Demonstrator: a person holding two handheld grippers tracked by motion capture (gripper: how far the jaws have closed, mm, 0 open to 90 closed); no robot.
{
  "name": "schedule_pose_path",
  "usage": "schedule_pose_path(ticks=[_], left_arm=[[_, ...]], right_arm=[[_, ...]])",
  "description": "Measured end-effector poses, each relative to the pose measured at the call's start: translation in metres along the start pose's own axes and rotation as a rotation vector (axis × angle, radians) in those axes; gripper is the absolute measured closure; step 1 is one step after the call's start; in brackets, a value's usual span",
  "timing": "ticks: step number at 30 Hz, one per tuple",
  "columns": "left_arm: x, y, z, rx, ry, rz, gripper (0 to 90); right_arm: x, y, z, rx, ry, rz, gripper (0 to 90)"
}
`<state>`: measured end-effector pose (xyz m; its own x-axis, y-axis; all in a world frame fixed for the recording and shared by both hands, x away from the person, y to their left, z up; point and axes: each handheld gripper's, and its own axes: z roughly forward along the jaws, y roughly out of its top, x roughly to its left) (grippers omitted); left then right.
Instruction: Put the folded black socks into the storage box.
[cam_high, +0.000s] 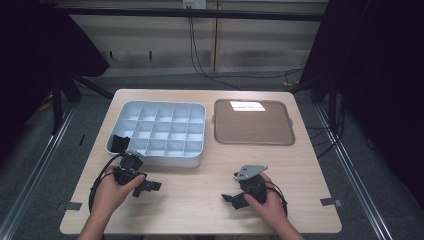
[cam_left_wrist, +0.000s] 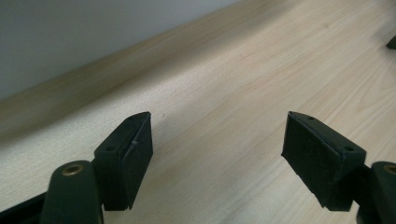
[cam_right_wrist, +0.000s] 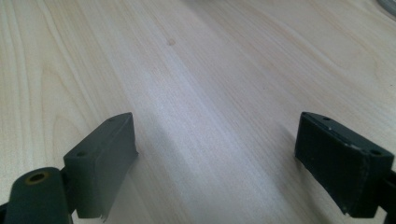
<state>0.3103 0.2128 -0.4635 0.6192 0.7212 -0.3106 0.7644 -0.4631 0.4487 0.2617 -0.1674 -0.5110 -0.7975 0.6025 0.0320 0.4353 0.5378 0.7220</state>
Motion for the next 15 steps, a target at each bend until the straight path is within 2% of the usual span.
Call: schedule_pose_path(ticks=[4, 10, 15], left_arm=[[0.001, -0.004, 0.005, 0.016, -0.002, 0.023, 24.3], [-0.001, -0.010, 0.013, -0.004, 0.005, 0.026, 24.3], [-0.004, -0.012, 0.015, -0.028, 0.030, 0.074, 24.3]], right_arm=[[0.000, 0.000, 0.000, -0.001, 0.000, -0.002, 12.2], [0.000, 0.000, 0.000, -0.001, 0.000, -0.002, 12.2], [0.000, 0.000, 0.000, -0.001, 0.002, -0.003, 12.2]])
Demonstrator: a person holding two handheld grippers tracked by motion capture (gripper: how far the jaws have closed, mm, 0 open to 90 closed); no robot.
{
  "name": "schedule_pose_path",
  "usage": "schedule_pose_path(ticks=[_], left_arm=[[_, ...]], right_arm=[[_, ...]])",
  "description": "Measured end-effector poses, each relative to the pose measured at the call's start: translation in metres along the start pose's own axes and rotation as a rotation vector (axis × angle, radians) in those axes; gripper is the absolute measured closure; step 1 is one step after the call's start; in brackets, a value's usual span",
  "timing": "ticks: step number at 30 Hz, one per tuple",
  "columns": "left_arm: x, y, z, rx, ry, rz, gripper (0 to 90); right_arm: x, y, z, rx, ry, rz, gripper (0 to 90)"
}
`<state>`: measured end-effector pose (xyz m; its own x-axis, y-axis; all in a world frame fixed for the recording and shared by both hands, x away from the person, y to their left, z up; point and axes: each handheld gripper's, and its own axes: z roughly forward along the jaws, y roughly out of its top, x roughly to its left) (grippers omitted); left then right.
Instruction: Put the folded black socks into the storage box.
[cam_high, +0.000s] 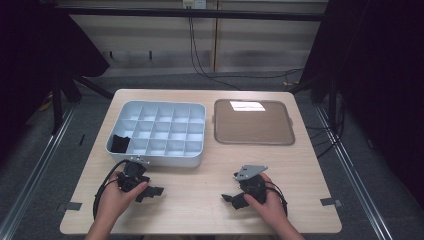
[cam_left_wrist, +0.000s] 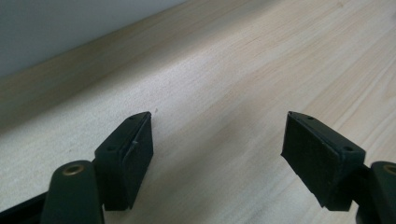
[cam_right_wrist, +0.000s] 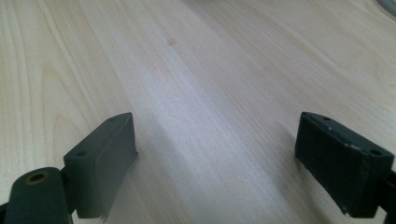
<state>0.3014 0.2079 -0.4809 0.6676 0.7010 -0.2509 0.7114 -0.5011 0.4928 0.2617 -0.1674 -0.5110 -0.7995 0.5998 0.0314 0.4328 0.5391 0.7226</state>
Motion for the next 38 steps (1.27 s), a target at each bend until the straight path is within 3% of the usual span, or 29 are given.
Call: schedule_pose_path(ticks=[5, 21, 31, 38], left_arm=[[-0.001, -0.005, 0.002, -0.045, 0.017, 0.065, 23.2], [-0.009, -0.018, 0.006, -0.114, 0.070, 0.148, 18.9], [-0.013, -0.028, 0.010, -0.164, 0.106, 0.233, 16.2], [-0.014, -0.029, 0.011, -0.174, 0.105, 0.230, 14.8]], right_arm=[[0.000, 0.000, 0.000, -0.001, 0.001, -0.002, 12.2], [0.001, 0.000, 0.000, 0.000, 0.001, 0.001, 12.2], [0.001, 0.000, 0.000, 0.000, 0.002, -0.003, 12.2], [0.002, 0.000, 0.000, 0.000, 0.003, -0.005, 12.2]])
